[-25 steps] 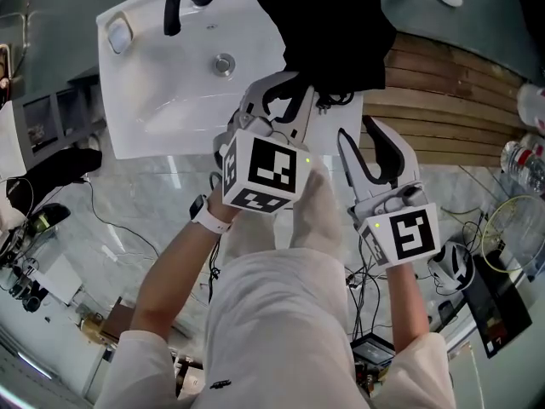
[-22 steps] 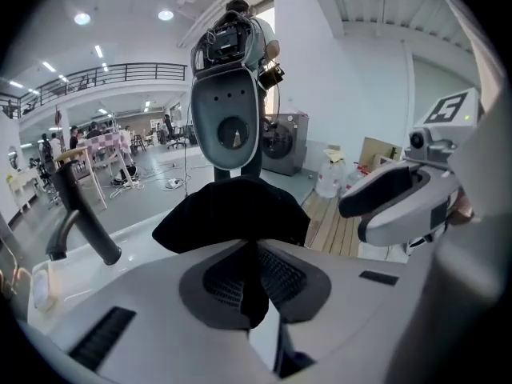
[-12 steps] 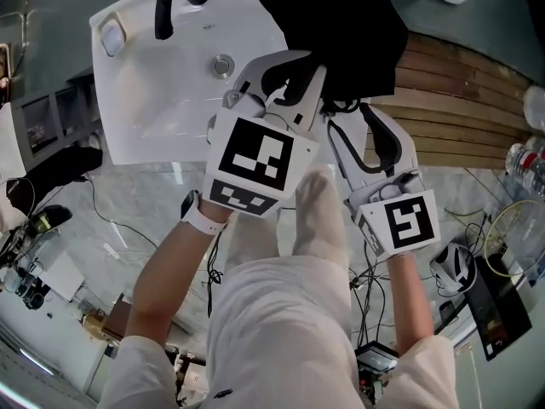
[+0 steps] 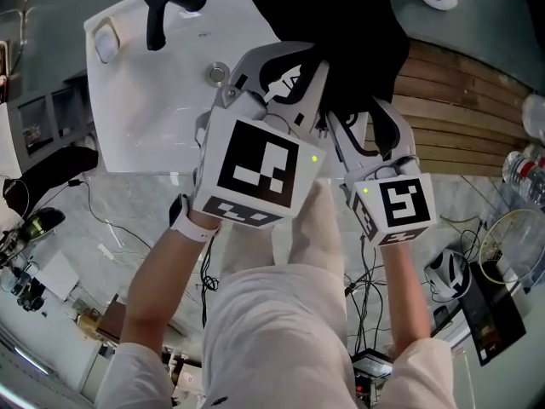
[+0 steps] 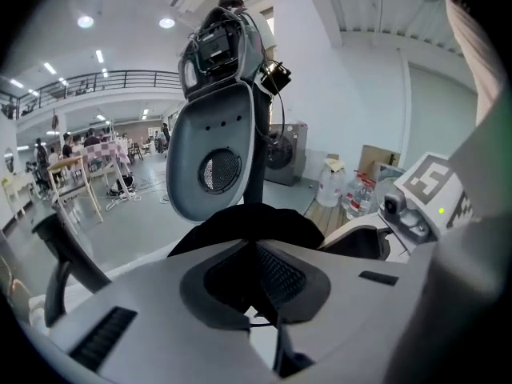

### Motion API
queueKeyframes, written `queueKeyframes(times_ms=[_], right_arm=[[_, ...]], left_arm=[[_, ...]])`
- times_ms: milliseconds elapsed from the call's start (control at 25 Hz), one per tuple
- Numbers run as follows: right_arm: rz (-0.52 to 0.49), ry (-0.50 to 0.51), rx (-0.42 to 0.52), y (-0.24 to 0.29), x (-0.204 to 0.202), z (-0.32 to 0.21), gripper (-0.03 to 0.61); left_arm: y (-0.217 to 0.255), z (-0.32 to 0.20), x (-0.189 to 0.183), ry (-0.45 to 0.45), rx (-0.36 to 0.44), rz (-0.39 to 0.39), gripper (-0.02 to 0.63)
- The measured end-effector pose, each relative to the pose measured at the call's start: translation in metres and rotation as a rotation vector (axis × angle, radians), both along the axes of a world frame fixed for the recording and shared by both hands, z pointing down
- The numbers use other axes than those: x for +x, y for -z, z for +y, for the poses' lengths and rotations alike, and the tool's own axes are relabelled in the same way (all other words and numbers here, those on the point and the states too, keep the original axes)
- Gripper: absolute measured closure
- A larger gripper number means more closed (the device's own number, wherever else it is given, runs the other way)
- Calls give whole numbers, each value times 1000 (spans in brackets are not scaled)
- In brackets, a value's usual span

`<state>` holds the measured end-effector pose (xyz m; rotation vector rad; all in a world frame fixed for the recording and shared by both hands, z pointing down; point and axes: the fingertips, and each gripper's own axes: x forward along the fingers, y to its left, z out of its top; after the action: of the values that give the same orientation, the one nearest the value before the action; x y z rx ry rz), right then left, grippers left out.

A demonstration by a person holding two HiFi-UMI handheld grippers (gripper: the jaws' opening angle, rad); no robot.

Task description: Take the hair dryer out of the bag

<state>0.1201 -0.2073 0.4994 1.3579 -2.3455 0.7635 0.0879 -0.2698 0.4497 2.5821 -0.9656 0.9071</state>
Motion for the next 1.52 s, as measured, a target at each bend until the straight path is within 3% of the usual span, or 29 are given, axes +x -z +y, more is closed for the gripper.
queueKeyframes(times_ms=[160,600,960,1120,1520], right_arm=[[29,10,-17,-13,-1,-11,353],[140,16,-62,-43,-10,-26,336],[243,-33,-158,-58,-14,-33,337],[241,-42,-230,-62,-12,-32,351],[69,-21,-185,-42,-9,-27,359]], left_arm=[[-3,-3,-2,-16,19,-41,594],[-5,-1,-9,1,6,-42,594],[-10,1,-15,9,1,-46,594],[-12,4,-16,6,-1,-52,594],[-14,5,-19,18,-10,-39,594]])
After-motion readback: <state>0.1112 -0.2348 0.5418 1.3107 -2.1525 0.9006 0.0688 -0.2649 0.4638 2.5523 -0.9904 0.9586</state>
